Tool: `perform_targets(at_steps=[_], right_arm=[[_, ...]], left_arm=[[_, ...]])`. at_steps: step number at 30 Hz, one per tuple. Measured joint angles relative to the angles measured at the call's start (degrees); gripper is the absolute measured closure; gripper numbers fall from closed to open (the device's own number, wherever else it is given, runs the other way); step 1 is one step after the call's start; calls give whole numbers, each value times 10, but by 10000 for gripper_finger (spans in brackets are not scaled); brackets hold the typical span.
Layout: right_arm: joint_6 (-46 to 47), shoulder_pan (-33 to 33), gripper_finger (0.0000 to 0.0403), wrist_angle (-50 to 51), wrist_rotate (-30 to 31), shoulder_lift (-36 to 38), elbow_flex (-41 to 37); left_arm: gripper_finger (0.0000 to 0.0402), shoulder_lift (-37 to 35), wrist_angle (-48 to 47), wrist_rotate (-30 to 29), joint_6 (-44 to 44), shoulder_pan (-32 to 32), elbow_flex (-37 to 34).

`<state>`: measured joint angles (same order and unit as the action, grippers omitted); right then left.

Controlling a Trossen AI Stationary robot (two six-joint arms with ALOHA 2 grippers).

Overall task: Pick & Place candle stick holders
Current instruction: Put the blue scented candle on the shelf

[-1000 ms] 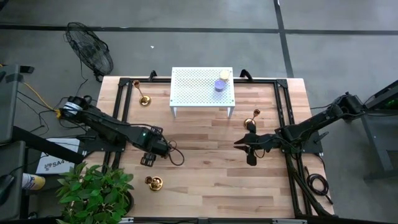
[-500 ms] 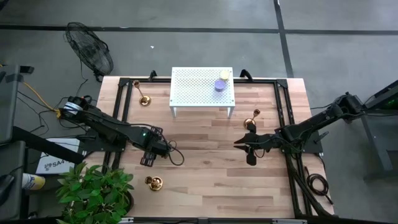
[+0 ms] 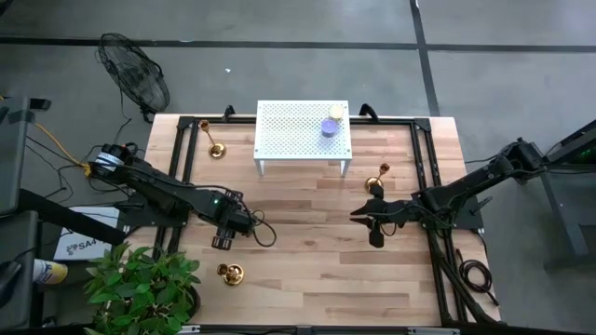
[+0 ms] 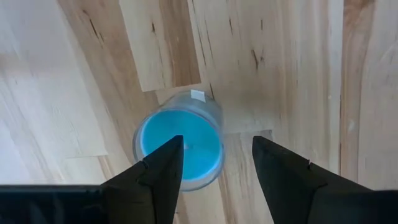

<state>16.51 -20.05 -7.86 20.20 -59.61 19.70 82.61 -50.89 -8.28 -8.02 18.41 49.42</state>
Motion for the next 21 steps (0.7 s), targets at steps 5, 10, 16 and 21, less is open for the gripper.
perform_targets(at_steps=[5,10,16,21], right_arm=[[0,0,332,0,0,0,0],[0,0,332,0,0,0,0],[0,0,332,0,0,0,0],[0,0,332,0,0,0,0]], left_arm=[[216,0,1,-2,-16,0,0],[216,6,-2,-2,-32,0,-1],[216,13,8,-4,-45,0,-1],[216,13,13,-11,-60,0,-1]])
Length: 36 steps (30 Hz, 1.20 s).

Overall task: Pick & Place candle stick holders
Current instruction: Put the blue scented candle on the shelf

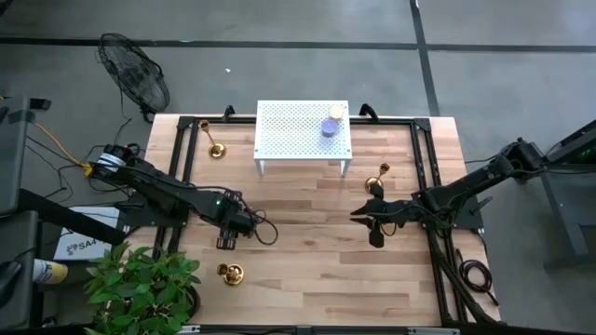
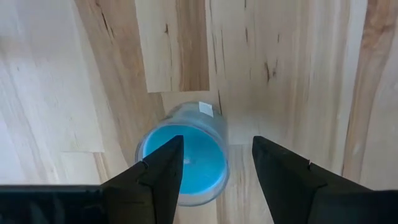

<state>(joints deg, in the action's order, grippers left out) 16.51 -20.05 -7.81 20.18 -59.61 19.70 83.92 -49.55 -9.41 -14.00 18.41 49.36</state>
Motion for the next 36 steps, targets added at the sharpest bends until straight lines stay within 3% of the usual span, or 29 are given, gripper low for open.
perform_targets(at_steps=[6,20,36], right_arm=[[0,0,332,0,0,0,0],[0,0,332,0,0,0,0],[16,0,332,-2,-4,0,0]], left_arm=[[241,0,1,-6,-13,0,0],[392,0,3,-1,-31,0,0],[400,0,114,-16,-118,-1,7]])
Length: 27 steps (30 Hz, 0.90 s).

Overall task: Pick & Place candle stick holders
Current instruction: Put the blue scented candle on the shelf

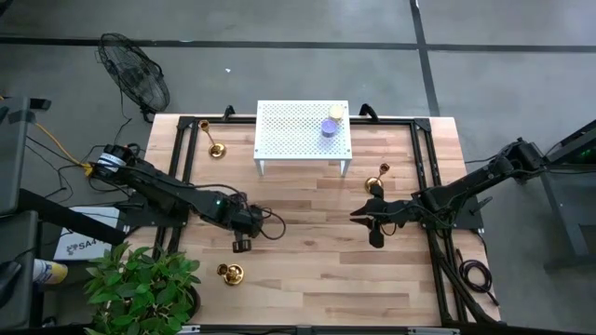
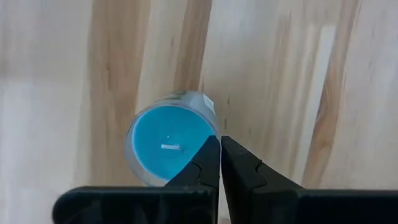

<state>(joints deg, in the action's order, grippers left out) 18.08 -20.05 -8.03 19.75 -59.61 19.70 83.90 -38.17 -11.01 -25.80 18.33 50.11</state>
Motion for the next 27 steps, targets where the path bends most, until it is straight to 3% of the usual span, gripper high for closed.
perform_targets(at_steps=[5,13,17,21,27], right_arm=[[1,0,332,0,0,0,0],[0,0,332,0,0,0,0],[-1,0,332,0,-10,0,0],[-1,0,332,0,-13,0,0],[9,0,332,-1,-15,0,0]], left_arm=[[401,0,7,-30,7,0,46],[401,0,7,-84,102,-21,151],[401,0,8,-97,178,-71,196],[401,0,6,-70,237,-137,245],[401,0,12,-86,191,-229,315]])
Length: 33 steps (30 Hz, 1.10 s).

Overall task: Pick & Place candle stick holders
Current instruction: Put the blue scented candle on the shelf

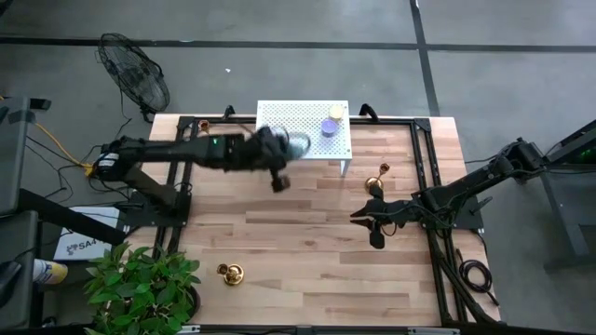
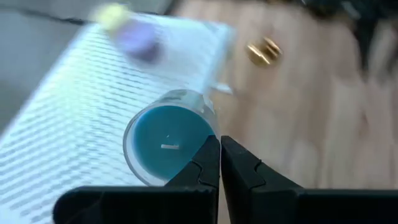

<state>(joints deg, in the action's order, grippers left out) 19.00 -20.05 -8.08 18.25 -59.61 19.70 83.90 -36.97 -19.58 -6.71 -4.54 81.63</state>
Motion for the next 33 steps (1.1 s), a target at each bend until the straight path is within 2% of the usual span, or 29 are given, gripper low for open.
perform_targets(at_steps=[8,14,18,24,29,33], right_arm=[[5,0,332,0,2,0,0],[5,0,332,0,2,0,0],[5,0,332,1,2,0,0],[15,0,332,1,-2,0,0],[22,0,332,4,-8,0,0],[38,0,332,6,-7,0,0]], left_arm=[[401,16,-1,20,-11,-110,87],[401,92,-75,43,23,-158,208],[401,163,-139,68,38,-176,297],[401,255,-232,71,51,-196,418],[401,303,-255,73,46,-202,481],[401,325,-254,74,9,-203,509]])
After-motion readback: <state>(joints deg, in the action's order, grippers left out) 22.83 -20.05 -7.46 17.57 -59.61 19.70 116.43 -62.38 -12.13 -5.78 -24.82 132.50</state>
